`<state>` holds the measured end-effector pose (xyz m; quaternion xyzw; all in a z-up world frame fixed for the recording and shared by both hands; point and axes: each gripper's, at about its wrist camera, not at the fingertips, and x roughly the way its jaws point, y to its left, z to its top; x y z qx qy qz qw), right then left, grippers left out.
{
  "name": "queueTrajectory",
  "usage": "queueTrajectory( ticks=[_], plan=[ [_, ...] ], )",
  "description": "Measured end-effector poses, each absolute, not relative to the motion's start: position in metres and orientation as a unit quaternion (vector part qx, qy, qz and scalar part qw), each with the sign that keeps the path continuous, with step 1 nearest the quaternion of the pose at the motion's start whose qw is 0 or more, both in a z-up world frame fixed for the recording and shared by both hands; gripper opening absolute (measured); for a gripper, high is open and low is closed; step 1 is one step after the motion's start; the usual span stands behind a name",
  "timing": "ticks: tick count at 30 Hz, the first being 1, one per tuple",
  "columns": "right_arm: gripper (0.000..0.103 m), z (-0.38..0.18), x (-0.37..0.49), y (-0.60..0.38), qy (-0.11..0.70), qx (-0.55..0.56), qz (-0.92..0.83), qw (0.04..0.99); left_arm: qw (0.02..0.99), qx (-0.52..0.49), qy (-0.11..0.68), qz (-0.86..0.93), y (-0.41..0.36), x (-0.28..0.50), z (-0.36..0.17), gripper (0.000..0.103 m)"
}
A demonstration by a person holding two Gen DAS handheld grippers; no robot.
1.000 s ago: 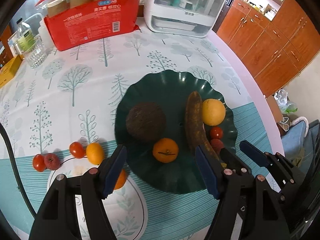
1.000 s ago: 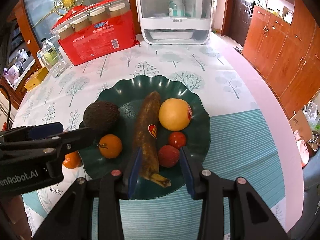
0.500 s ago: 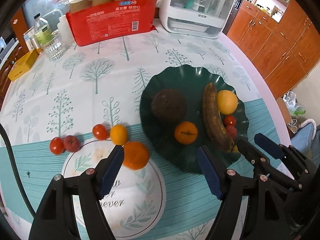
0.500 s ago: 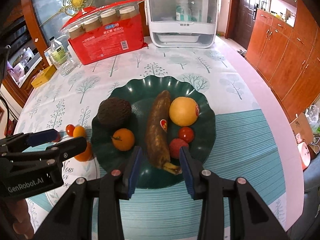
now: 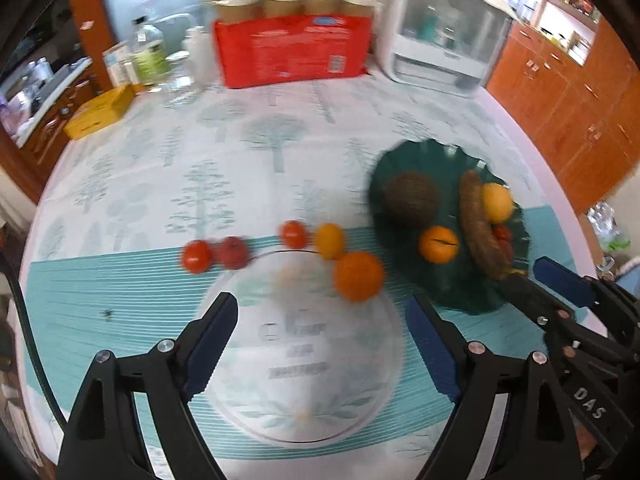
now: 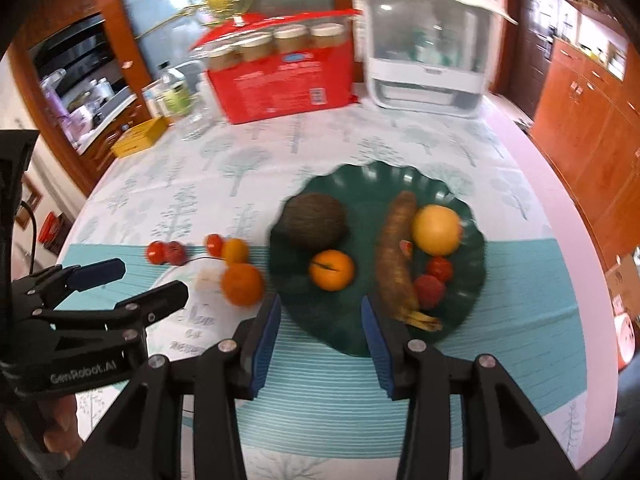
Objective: Organize fruits
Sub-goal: 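Grasp a red cherry tomato with the left gripper while the right gripper grasps a red lychee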
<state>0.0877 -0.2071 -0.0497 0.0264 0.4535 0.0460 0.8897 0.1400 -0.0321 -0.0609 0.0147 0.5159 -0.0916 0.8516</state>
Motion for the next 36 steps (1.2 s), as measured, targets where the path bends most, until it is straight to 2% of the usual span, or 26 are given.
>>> queueTrajectory(
  ticks=[9, 20, 30, 36],
  plan=[
    [0.043, -0.048, 0.109, -0.149, 0.453, -0.011, 0.116, 0.884, 0.856, 0.012, 0.515, -0.038, 0.04, 0.152, -0.067, 0.085],
    [0.043, -0.087, 0.166, -0.084, 0.473, -0.043, 0.195, 0.858, 0.856, 0.045, 0.512, -0.053, 0.083, 0.182, -0.096, 0.084],
    [0.043, -0.136, 0.204, -0.054, 0.51, -0.041, 0.234, 0.827, 0.838, 0.02, 0.542, -0.062, 0.107, 0.217, -0.125, 0.061],
    [0.043, -0.15, 0.208, -0.038, 0.513, -0.061, 0.257, 0.817, 0.83, 0.01, 0.551, -0.082, 0.106, 0.225, -0.136, 0.054]
  ],
)
